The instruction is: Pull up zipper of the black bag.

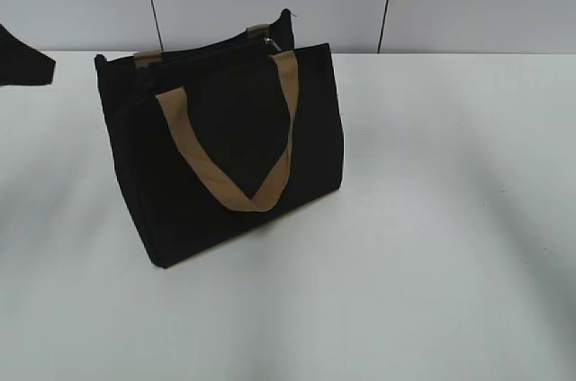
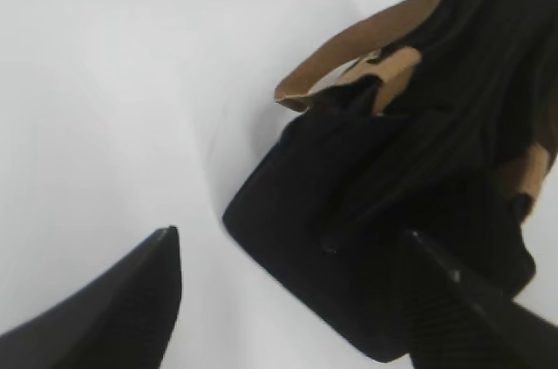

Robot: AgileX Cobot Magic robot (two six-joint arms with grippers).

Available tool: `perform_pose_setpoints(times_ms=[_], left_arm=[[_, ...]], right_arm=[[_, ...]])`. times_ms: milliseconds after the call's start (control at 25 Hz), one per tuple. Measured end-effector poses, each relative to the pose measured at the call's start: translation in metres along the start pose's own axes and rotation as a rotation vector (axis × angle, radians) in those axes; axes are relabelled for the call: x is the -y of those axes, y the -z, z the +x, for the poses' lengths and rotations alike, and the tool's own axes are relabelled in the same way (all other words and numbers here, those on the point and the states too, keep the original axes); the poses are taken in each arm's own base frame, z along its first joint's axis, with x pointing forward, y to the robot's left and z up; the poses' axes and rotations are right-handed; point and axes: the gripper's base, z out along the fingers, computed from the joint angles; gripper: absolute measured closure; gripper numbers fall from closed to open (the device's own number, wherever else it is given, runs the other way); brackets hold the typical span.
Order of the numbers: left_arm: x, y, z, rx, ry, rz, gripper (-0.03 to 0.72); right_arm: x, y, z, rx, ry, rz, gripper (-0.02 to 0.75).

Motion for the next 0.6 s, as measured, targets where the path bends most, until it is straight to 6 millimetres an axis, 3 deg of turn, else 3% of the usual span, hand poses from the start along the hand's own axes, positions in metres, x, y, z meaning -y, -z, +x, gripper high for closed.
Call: perform_pose_setpoints(times_ms=[200, 400, 600], left_arm=[[-0.022, 0.026, -0.024, -0.070, 0.052, -0.153, 0.174], [-0.044, 0.059, -0.040, -0.163, 0.076, -0.386, 0.187], [-0.048, 0.077, -0.051, -0.192, 0.086, -0.474, 0.200]], right_arm=[[0.006, 0.032, 0.010, -0.135, 0.008, 0.154, 0.291], [0.010, 0.060, 0.021, -0.253, -0.064, 0.286, 0.290], [0.024, 0.088, 0.031, -0.255, -0.203, 0.351, 0.290]])
